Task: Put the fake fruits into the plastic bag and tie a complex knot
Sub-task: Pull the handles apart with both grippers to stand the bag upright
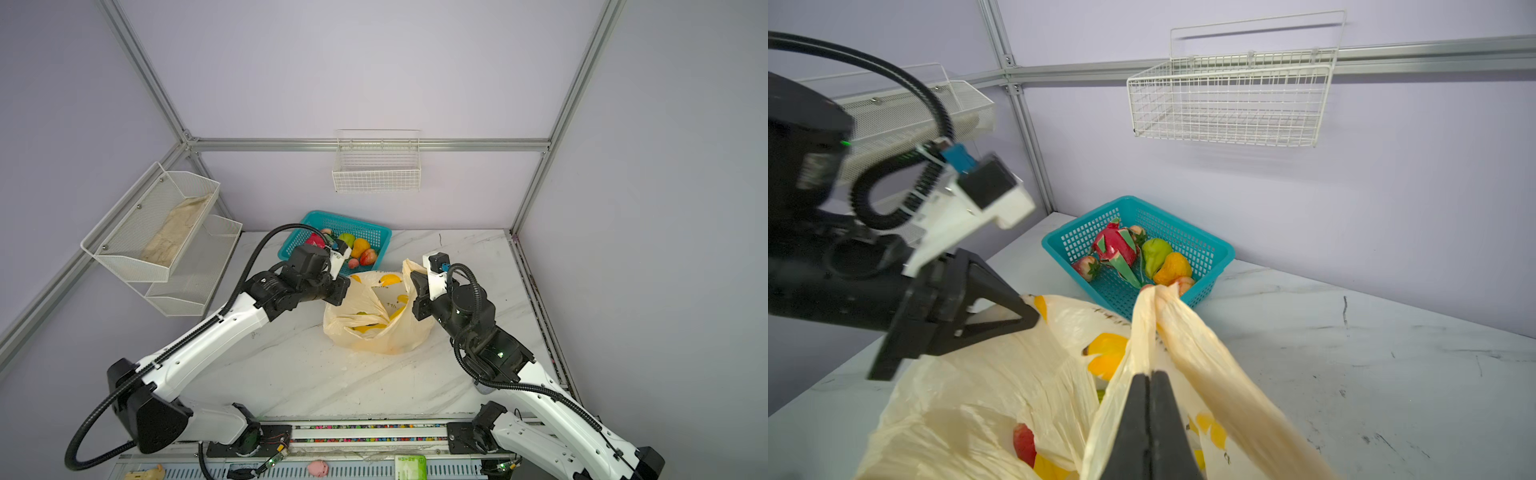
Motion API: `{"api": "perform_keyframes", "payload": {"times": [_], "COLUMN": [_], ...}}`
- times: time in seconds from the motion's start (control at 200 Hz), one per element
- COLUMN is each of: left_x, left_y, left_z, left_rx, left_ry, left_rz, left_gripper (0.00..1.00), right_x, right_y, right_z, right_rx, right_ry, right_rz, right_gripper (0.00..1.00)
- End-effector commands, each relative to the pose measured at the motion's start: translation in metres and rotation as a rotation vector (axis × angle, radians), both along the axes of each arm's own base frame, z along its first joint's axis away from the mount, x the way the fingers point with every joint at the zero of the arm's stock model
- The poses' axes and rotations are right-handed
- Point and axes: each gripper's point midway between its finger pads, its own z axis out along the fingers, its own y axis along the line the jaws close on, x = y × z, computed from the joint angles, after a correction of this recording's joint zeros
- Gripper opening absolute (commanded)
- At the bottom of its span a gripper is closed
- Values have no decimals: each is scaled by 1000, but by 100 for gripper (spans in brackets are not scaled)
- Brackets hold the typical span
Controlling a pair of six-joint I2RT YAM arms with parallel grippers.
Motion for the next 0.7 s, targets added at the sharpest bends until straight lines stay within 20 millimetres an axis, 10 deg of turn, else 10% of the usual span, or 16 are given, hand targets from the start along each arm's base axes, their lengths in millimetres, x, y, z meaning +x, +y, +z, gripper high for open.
{"api": "perform_keyframes", "payload": {"times": [0.0, 0.295, 0.475, 0.695], "left_x": [-11, -13, -6, 2], "left_y": [-19, -14, -5, 11], "left_z": [26, 19, 2, -5], "left_rx": [-344, -551, -587, -661], "left_ry": [28, 92, 135, 152], "left_rz": [-62, 13, 91, 162], "left_gripper": [0, 0, 0, 0], "right_x": [10, 39, 30, 10], "right_y": [-4, -8, -23, -24], "right_z": [-7, -47, -8, 46], "right_rx": [-18, -158, -136, -110], "right_ry": [19, 175, 155, 85], "right_rz": [-53, -193, -230, -141], "right_gripper": [0, 7, 41, 49]}}
